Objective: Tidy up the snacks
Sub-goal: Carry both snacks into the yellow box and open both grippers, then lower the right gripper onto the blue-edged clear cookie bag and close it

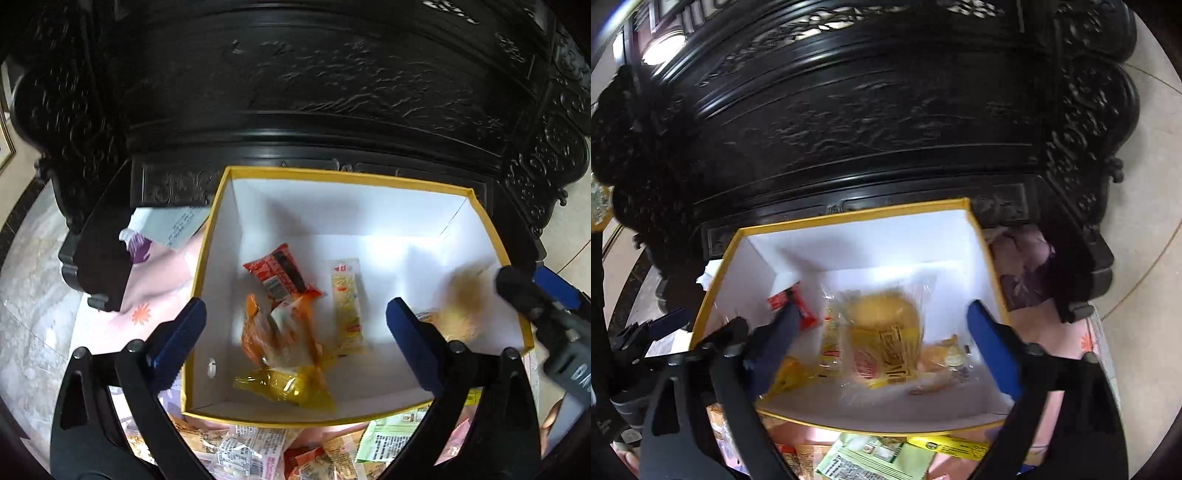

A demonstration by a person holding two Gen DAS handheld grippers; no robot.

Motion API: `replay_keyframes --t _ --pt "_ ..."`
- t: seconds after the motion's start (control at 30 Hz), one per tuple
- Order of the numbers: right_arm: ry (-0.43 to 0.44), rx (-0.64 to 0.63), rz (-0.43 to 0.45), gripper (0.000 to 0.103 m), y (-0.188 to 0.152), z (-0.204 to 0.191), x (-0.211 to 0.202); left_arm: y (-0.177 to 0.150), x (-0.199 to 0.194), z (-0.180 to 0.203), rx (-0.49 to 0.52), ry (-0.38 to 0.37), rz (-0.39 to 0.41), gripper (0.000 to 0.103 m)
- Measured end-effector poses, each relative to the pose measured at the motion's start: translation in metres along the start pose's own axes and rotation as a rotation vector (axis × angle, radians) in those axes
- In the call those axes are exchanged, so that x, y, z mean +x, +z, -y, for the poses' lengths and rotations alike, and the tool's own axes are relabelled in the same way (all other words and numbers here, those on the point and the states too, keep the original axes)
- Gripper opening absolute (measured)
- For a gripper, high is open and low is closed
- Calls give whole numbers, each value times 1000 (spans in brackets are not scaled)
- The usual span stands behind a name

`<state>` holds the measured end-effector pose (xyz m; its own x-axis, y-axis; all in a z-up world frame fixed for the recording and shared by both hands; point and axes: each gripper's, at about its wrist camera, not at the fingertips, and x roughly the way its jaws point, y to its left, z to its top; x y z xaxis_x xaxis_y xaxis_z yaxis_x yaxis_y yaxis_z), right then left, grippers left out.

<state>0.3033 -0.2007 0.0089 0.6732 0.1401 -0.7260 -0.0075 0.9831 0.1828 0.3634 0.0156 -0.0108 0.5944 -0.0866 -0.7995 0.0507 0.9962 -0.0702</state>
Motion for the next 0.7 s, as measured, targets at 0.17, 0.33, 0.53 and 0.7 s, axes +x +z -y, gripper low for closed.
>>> replay_keyframes --t 0.17,0.33,0.53,0.7 --pt "56 -54 -26 94 -44 2 -42 -37 -27 -15 17 1 27 99" --pt "159 -107 -103 94 -143 6 -82 -110 -66 -11 77 -67 18 99" --pt "237 -187 -305 94 -260 8 -97 -211 -105 -9 134 -121 11 99" --pt "173 -102 -285 94 -313 18 -131 -271 -127 -15 100 -86 18 99"
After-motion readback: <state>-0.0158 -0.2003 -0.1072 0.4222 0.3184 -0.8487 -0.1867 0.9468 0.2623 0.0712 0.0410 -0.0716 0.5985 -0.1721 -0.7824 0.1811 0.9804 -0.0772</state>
